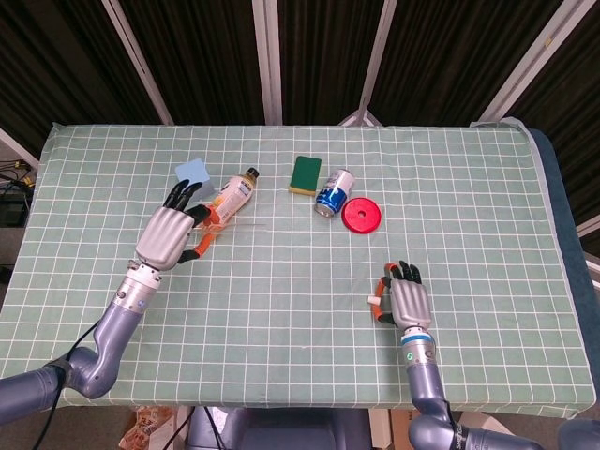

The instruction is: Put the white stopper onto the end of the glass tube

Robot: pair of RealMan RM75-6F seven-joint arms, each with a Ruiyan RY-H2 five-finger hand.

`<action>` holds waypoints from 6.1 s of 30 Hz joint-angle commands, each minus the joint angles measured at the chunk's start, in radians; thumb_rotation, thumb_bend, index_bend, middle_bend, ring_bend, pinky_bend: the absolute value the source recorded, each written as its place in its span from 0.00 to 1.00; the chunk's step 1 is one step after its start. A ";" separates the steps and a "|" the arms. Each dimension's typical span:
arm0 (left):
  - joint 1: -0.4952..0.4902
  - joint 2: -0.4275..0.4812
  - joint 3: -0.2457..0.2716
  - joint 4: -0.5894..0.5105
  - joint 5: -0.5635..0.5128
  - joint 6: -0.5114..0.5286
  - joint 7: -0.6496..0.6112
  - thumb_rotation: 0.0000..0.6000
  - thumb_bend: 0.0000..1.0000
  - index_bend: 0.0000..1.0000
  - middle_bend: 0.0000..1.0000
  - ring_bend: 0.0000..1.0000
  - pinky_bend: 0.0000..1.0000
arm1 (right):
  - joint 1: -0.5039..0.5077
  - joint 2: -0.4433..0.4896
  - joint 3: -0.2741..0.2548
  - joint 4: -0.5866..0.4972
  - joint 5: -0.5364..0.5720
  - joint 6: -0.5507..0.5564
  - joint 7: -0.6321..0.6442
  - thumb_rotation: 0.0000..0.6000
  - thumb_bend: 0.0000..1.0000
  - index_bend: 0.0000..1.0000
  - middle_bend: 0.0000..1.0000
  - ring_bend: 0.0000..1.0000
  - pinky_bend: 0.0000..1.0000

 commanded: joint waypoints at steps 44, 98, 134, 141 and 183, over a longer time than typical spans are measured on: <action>-0.042 -0.371 -0.061 0.169 -0.112 0.001 -0.118 1.00 0.71 0.48 0.52 0.09 0.00 | 0.185 0.409 0.079 -0.012 -0.541 -0.027 0.073 1.00 0.44 0.61 0.19 0.00 0.00; -0.114 -0.486 -0.122 0.173 -0.170 -0.016 0.009 1.00 0.71 0.48 0.52 0.09 0.00 | 0.229 0.277 0.035 -0.021 -0.541 0.028 -0.001 1.00 0.44 0.61 0.19 0.00 0.00; -0.124 -0.518 -0.135 0.166 -0.187 -0.012 0.032 1.00 0.71 0.48 0.52 0.09 0.00 | 0.229 0.260 0.024 -0.019 -0.531 0.040 -0.017 1.00 0.44 0.61 0.19 0.00 0.00; -0.129 -0.525 -0.137 0.159 -0.185 -0.010 0.040 1.00 0.71 0.48 0.52 0.09 0.00 | 0.228 0.258 0.024 -0.021 -0.532 0.042 -0.012 1.00 0.44 0.61 0.19 0.00 0.00; -0.122 -0.533 -0.145 0.169 -0.177 0.011 0.021 1.00 0.71 0.48 0.52 0.09 0.00 | 0.207 0.287 0.006 -0.098 -0.442 0.008 -0.118 1.00 0.44 0.00 0.00 0.00 0.00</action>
